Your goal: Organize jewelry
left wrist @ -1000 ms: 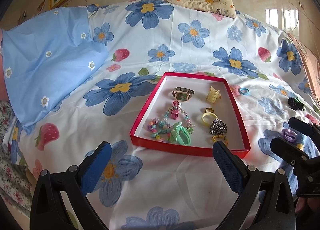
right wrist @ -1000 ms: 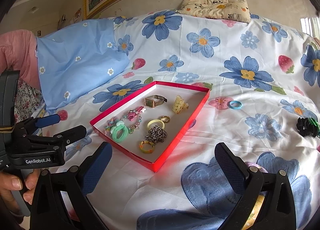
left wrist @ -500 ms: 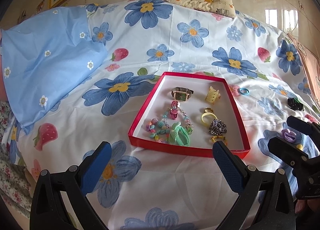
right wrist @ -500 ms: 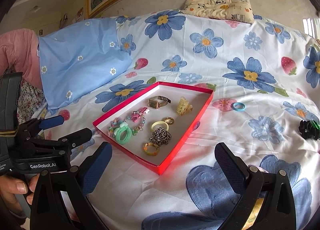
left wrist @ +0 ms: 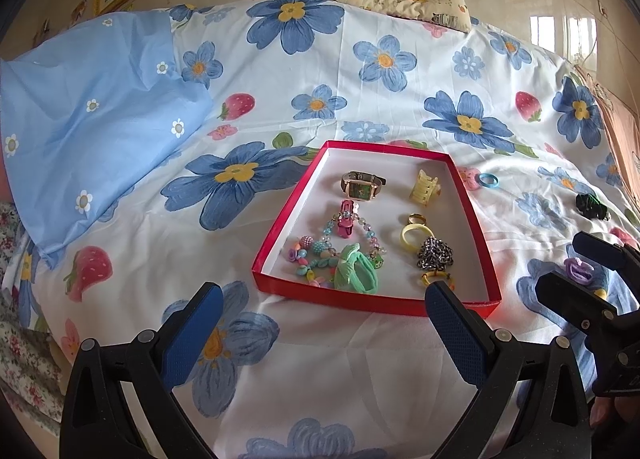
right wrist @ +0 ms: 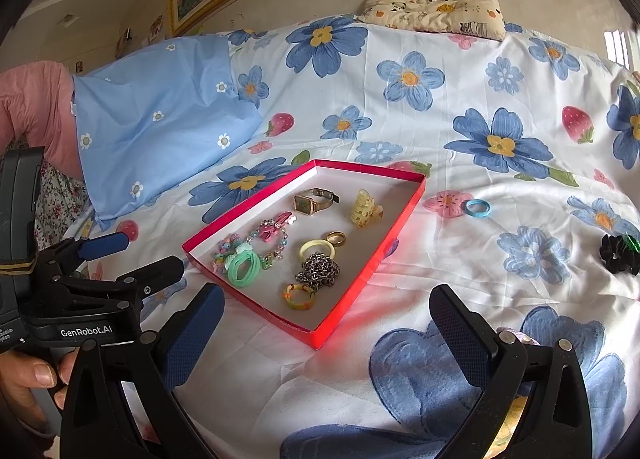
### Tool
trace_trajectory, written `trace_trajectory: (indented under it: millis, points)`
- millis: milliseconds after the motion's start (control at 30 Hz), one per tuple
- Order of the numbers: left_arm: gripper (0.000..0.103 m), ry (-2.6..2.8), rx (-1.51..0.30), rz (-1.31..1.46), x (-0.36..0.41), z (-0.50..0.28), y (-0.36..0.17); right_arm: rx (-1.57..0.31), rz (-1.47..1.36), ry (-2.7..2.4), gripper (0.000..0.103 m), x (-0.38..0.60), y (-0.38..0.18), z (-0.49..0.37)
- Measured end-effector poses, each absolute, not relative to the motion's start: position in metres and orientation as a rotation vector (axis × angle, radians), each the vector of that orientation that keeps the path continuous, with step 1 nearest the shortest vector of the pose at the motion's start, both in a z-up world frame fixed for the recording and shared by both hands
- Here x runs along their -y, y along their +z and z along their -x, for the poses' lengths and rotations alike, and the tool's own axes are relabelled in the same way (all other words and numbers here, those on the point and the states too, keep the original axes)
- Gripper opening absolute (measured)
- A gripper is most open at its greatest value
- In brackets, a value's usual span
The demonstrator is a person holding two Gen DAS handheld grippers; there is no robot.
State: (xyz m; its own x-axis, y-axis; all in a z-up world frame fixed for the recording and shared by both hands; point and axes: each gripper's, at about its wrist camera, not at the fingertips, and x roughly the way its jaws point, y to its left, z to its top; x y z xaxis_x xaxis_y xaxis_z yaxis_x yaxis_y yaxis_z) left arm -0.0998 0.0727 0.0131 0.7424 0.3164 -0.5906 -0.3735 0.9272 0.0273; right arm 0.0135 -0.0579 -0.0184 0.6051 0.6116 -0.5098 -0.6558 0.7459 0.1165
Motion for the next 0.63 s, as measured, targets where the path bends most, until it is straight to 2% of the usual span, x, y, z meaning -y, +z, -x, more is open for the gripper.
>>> trace_trajectory:
  millis: [633]
  points:
    - [0.102,0.372,-0.651,0.104,-0.076,0.088,0.013,-0.573,0.080,0.730,0.103,0.057,-0.017,-0.022]
